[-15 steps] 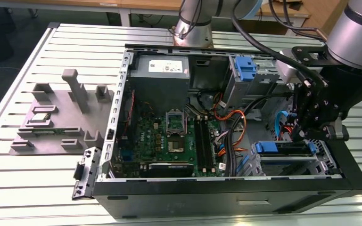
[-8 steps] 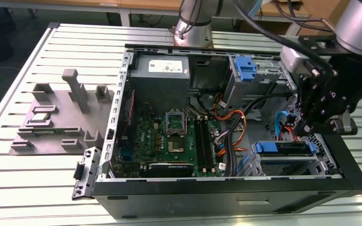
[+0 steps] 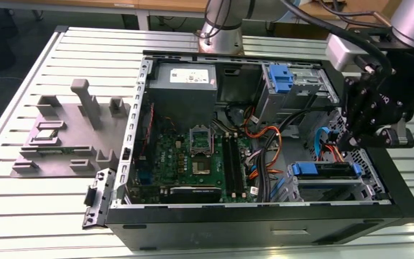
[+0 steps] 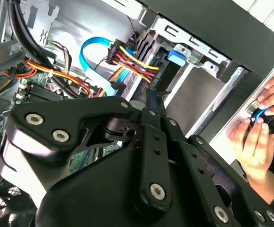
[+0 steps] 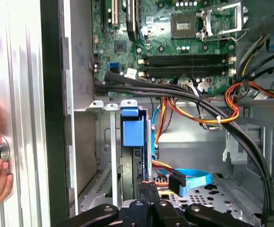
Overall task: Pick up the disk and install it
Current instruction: 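Insert the second disk wire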
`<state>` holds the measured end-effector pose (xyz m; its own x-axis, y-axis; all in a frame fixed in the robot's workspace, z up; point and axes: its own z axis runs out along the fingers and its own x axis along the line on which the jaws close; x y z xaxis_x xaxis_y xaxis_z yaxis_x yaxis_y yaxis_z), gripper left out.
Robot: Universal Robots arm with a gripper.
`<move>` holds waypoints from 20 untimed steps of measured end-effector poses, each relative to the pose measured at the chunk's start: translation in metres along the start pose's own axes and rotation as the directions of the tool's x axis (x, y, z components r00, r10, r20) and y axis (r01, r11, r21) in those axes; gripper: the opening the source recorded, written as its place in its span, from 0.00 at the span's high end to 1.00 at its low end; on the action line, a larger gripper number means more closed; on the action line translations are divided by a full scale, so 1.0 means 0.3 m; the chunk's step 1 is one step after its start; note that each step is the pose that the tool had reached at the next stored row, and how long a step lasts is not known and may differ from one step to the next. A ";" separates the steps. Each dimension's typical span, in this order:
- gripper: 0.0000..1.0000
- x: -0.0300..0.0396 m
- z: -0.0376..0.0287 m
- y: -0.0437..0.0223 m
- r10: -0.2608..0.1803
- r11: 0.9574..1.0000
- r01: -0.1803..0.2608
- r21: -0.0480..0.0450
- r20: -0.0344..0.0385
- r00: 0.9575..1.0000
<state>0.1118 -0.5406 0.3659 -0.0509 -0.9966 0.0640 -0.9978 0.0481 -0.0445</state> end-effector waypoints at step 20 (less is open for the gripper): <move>0.89 -0.095 -0.034 0.005 -0.003 0.999 0.002 -0.038 -0.018 1.000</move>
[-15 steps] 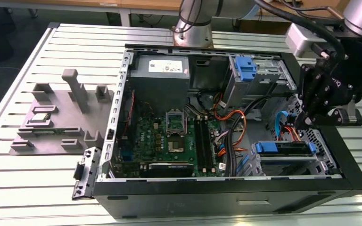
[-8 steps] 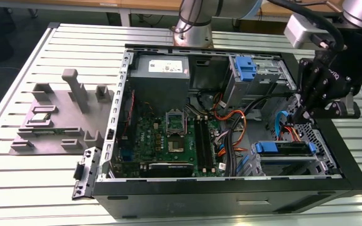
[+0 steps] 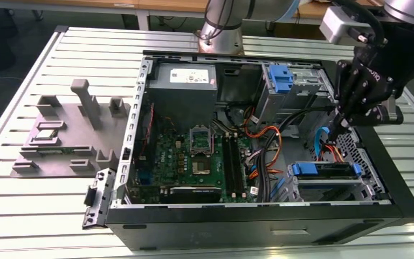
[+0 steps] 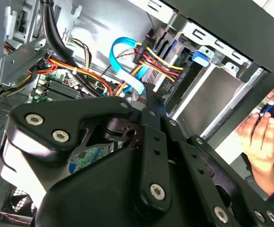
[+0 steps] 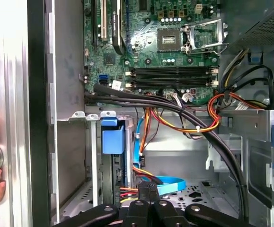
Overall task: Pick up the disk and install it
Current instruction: 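Insert the second disk wire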
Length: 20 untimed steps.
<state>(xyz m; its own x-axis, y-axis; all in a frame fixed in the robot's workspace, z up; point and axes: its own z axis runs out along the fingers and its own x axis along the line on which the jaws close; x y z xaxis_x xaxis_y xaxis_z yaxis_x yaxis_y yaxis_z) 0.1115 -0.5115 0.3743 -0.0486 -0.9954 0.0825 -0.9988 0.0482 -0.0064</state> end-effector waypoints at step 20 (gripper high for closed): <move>0.76 -0.030 0.028 -0.002 0.000 1.000 0.000 0.001 -0.067 0.998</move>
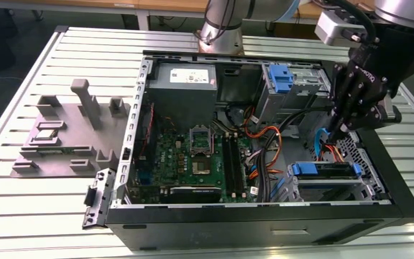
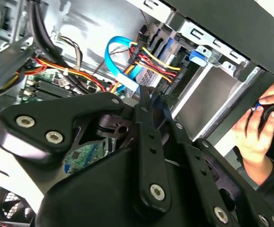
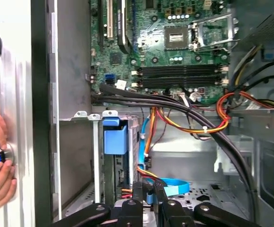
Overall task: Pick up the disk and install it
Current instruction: 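Insert the second disk wire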
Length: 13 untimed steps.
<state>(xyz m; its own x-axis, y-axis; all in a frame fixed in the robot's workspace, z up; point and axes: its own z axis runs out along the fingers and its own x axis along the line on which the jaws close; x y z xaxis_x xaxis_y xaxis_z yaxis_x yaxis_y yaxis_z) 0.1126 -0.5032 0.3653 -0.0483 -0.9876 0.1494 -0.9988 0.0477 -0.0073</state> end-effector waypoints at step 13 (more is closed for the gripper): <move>0.75 -0.009 0.047 0.000 0.000 1.000 0.000 0.003 -0.071 0.998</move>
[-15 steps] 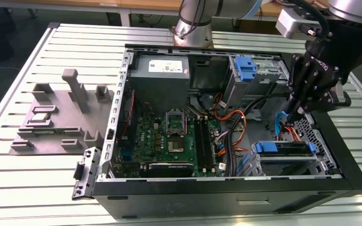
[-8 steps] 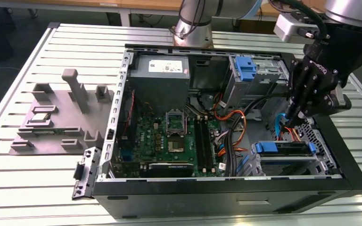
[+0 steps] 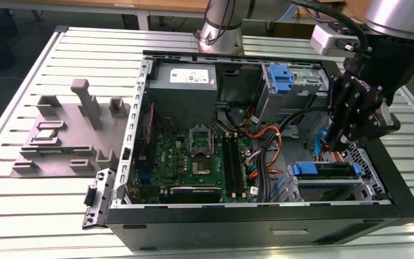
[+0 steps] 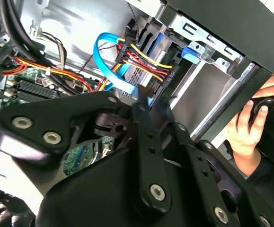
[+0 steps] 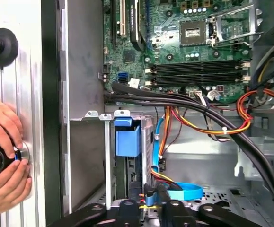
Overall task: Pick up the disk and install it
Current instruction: 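Insert the second disk wire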
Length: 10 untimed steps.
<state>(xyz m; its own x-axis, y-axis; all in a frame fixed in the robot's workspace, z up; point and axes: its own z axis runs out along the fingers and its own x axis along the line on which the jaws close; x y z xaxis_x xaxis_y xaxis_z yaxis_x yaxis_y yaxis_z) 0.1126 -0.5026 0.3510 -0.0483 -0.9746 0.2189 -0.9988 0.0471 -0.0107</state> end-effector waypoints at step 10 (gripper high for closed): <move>0.84 -0.004 0.015 0.000 0.000 1.000 0.000 0.001 -0.027 1.000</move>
<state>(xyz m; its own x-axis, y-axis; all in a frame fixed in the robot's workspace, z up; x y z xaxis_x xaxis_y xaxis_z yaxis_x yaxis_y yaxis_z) 0.1126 -0.5023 0.3463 -0.0483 -0.9684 0.2446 -0.9988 0.0468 -0.0119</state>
